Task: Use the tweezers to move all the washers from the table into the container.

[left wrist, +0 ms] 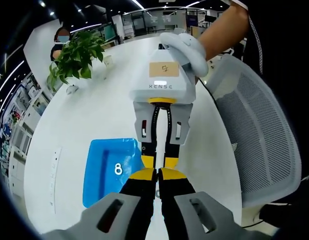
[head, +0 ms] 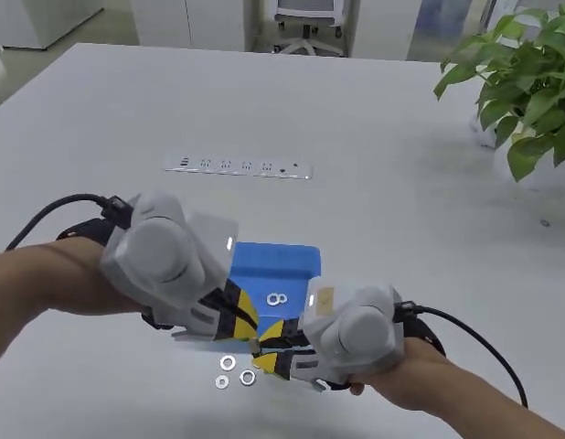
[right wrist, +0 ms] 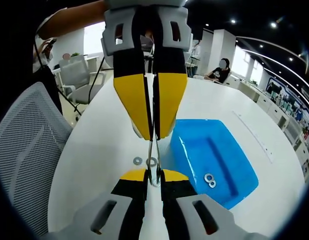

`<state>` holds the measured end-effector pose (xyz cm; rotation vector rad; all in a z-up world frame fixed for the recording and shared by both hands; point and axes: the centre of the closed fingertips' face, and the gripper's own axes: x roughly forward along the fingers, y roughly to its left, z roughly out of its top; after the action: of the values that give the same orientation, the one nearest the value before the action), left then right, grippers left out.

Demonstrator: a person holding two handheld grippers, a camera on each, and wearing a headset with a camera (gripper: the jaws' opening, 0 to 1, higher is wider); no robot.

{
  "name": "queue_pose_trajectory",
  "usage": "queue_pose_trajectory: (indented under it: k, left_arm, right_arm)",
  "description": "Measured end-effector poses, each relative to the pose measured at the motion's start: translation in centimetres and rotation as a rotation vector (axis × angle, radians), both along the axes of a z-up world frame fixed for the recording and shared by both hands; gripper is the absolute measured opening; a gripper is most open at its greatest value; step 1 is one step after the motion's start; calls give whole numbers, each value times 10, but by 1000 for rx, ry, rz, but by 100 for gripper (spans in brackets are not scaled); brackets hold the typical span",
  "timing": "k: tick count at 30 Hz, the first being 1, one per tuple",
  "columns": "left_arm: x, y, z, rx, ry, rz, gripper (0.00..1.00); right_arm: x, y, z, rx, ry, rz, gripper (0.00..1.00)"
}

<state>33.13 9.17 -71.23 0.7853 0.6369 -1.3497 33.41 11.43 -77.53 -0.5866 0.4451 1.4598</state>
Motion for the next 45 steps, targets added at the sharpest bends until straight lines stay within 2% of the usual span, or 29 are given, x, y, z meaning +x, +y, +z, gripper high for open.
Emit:
queue_pose_trajectory:
  k: [18, 30, 45]
  left_arm:
    - [0, 1, -9, 3, 2, 24, 5]
    - [3, -2, -8, -13, 0, 32, 5]
    - [5, -6, -8, -24, 19, 29, 5]
  right_arm:
    - [1, 3, -11, -22, 7, 20, 11]
    - [2, 2, -12, -30, 12, 11, 11]
    - [2, 0, -13, -30, 34, -14, 10]
